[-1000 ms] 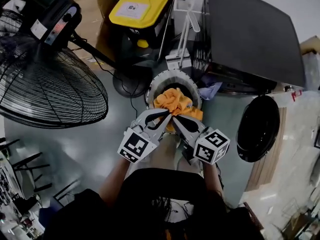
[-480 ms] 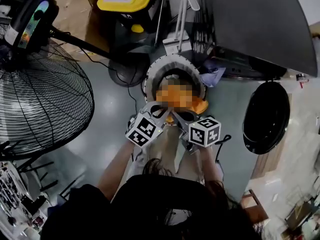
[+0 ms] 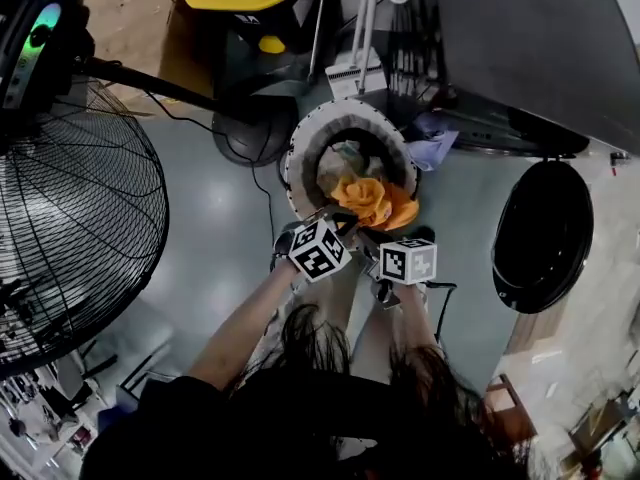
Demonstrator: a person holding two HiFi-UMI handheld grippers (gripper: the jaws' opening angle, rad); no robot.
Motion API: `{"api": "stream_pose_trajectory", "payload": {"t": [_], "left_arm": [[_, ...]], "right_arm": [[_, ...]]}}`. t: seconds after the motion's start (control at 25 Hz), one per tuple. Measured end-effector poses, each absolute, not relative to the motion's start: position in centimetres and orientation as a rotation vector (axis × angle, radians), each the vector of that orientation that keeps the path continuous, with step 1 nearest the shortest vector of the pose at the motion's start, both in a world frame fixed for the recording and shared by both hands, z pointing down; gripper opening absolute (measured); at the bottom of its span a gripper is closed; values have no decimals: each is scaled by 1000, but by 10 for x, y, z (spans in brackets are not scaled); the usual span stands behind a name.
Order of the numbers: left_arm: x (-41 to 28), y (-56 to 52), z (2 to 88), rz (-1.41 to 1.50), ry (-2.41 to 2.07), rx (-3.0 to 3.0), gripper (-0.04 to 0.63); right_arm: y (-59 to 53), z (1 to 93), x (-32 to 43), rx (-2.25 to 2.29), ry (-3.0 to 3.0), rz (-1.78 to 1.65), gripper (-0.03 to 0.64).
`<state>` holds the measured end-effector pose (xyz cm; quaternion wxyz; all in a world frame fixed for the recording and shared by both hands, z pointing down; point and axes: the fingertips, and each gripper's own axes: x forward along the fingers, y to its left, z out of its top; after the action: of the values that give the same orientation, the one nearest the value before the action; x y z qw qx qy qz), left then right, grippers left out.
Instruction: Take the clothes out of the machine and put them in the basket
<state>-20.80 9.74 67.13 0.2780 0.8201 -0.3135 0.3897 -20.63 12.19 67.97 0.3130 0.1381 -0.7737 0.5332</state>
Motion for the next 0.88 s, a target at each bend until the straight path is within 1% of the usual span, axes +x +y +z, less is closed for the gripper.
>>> {"api": "stream_pose_trajectory", "payload": {"t": [0.12, 0.16, 0.2, 0.24, 0.28, 0.4, 0.44, 0.48, 0.56, 0.6, 0.88], "left_arm": [[-201, 106, 694, 1106, -766, 2168, 14], [-200, 111, 700, 1125, -744, 2153, 39], [-201, 115, 705, 1142, -727, 2135, 88], [-203, 119, 708, 1152, -719, 2118, 120], [-206, 122, 710, 1154, -718, 2101, 126], [-214, 129, 711, 1140, -739, 2063, 126], [-216, 131, 711, 1137, -744, 2053, 126], [-218, 134, 711, 1138, -747, 2045, 126], [-223, 139, 711, 1142, -755, 2034, 126], [-225, 140, 710, 1143, -760, 2030, 126], [-221, 136, 703, 1103, -787, 2040, 126]], "right_arm": [[129, 700, -193, 418, -1964, 1435, 32], [132, 707, -188, 433, -1941, 1424, 32], [134, 715, -183, 449, -1919, 1409, 32], [135, 721, -178, 467, -1899, 1394, 32], [135, 728, -174, 486, -1883, 1384, 32], [130, 740, -165, 529, -1868, 1375, 45], [128, 742, -163, 537, -1874, 1371, 68], [125, 743, -163, 541, -1882, 1367, 106], [122, 744, -163, 543, -1891, 1363, 204], [121, 744, -164, 543, -1891, 1365, 220], [115, 739, -163, 580, -1931, 1393, 221]]}}
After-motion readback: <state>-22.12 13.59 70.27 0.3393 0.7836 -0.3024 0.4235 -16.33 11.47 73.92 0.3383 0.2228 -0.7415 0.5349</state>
